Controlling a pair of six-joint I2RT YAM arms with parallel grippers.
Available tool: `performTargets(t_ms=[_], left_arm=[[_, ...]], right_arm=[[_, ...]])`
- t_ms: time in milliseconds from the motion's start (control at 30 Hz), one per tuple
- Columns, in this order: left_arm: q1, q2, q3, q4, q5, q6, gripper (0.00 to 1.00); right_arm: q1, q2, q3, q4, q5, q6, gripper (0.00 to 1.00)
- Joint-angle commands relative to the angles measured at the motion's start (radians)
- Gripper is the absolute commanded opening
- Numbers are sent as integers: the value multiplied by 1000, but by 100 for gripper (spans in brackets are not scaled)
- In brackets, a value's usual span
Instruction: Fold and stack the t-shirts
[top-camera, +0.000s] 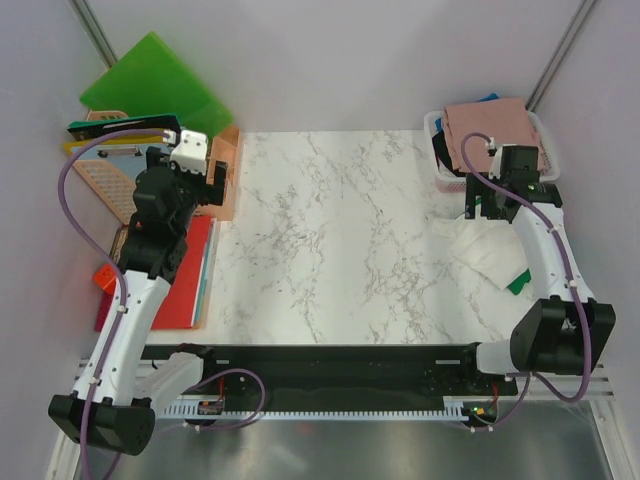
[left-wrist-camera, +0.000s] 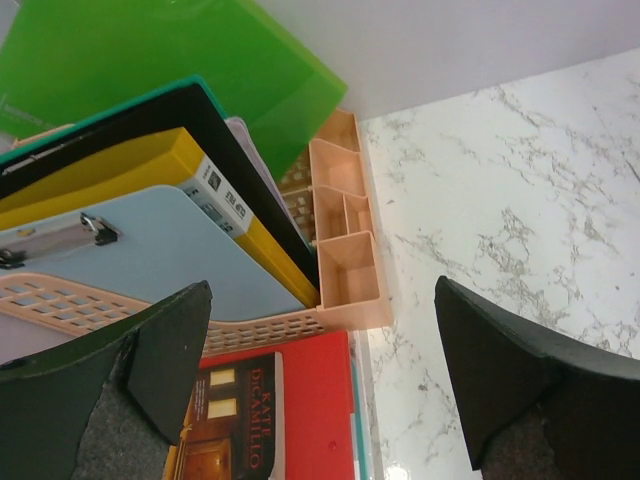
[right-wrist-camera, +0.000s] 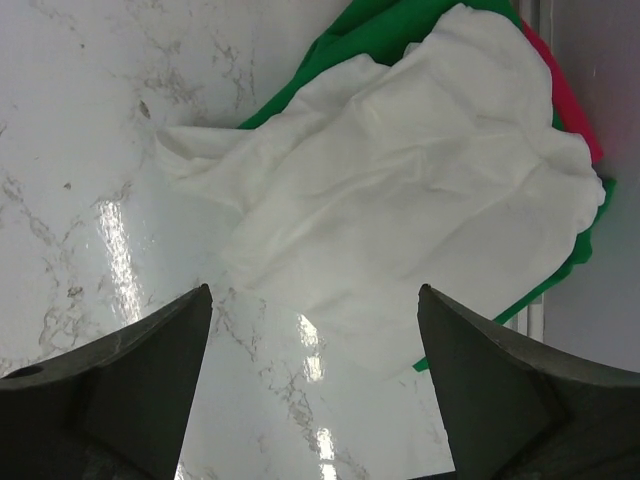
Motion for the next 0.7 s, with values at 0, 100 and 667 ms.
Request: performTargets(t_ms=[0, 100, 667], left_arm=[[2, -65, -43, 43, 15, 29, 100], [3, -73, -58, 37, 12, 40, 100], [3, -14, -68, 18, 64, -42, 100]], right_arm=[[-22, 7, 20, 72, 72, 78, 92], [-65, 60, 10, 86, 118, 121, 90], [-429, 92, -231, 166, -138, -106, 86]])
